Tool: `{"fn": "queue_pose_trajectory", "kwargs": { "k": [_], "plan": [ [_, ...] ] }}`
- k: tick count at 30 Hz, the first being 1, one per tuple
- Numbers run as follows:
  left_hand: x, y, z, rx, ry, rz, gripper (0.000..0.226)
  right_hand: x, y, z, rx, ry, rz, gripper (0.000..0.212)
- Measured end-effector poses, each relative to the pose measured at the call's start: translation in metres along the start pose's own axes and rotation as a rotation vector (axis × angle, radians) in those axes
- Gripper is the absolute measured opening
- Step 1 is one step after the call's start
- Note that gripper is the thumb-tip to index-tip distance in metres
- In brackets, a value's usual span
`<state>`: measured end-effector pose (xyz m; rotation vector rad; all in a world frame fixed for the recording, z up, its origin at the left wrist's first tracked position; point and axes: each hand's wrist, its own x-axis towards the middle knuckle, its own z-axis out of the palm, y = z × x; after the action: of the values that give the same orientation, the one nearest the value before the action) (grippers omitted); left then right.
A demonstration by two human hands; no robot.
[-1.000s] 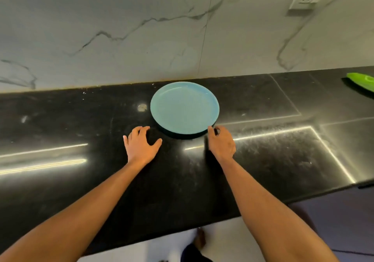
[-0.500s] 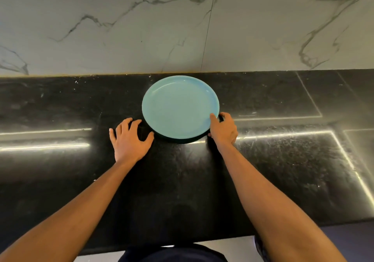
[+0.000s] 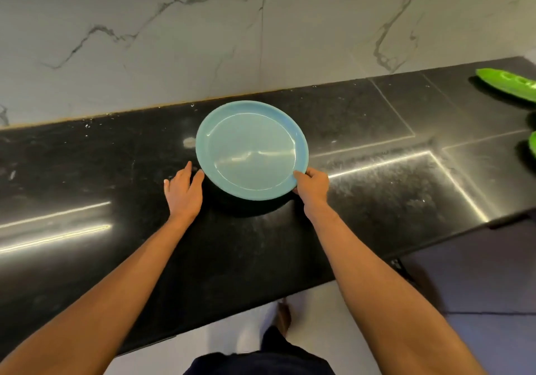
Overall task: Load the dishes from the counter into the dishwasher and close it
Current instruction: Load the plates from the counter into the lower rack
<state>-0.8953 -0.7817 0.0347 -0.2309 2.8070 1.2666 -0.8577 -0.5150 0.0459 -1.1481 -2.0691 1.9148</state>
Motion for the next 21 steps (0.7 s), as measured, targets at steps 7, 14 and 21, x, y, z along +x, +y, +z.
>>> {"fn": "queue_pose_trajectory", "kwargs": {
  "k": [7, 14, 21],
  "plan": [
    [-0.085, 0.037, -0.015, -0.768, -0.227, -0.115, 0.039, -0.104, 0.046, -0.041, 0.261, 0.073, 0.072, 0.009],
    [-0.17, 0.055, 0.008, -0.818, -0.53, -0.04, 0.055, -0.188, 0.127, -0.127, 0.324, 0.318, 0.047, 0.009],
    [-0.303, 0.062, 0.084, -0.552, -0.666, 0.061, 0.018, -0.287, 0.233, -0.239, 0.335, 0.54, 0.164, 0.011]
  ]
}}
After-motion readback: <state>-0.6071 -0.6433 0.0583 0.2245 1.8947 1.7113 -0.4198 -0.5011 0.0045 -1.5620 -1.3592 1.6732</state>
